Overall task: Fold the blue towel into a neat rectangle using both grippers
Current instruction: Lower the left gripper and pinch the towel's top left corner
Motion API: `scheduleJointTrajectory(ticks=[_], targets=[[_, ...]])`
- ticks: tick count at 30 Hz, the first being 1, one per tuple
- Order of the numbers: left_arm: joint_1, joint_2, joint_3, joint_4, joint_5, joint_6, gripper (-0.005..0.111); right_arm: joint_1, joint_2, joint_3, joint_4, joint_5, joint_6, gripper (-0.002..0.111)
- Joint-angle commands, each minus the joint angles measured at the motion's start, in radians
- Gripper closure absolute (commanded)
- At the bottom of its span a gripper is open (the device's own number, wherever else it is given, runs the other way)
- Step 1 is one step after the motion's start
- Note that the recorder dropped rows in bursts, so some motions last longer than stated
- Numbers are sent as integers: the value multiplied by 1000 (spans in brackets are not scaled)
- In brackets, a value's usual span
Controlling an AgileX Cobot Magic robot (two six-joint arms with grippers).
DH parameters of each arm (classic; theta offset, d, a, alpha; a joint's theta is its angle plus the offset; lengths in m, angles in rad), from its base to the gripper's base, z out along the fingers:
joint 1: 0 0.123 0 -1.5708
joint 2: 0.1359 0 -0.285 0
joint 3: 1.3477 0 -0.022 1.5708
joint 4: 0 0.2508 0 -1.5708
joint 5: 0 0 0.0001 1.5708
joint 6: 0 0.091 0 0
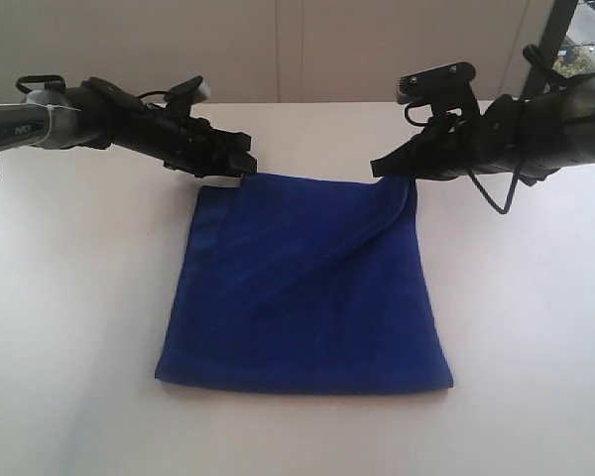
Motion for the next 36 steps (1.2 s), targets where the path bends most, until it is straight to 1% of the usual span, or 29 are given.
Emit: scheduleJointTrajectory(ticks=[1, 5, 10, 12, 14, 17, 19, 22, 26, 36], targets=[[-6, 2, -3, -61, 20, 37, 67, 0, 1, -5, -3, -12, 3, 108], [-13, 3, -3, -28, 5, 37, 67, 0, 1, -5, -3, -12, 3, 108], [-19, 20, -3, -21, -13, 37, 80, 0, 1, -5, -3, -12, 3, 108], [-19, 25, -3, -4, -11, 37, 80, 0, 1, -5, -3, -12, 3, 108], [-19, 25, -3, 46, -7, 33, 77, 0, 1, -5, -3, -12, 3, 108], [-19, 25, -3, 97, -7, 21, 66, 0, 1, -5, -3, -14, 3, 108], [-19, 23, -3, 106, -7, 21, 59, 0, 1, -5, -3, -14, 3, 108], [-19, 19, -3, 111, -7, 25, 54, 0, 1, -5, -3, -14, 3, 108], [-19, 15, -3, 151, -11, 40, 53, 0, 1, -5, -3, -14, 3, 108], [-23, -12, -3, 149, 2, 64, 53, 0, 1, -5, -3, -14, 3, 108]])
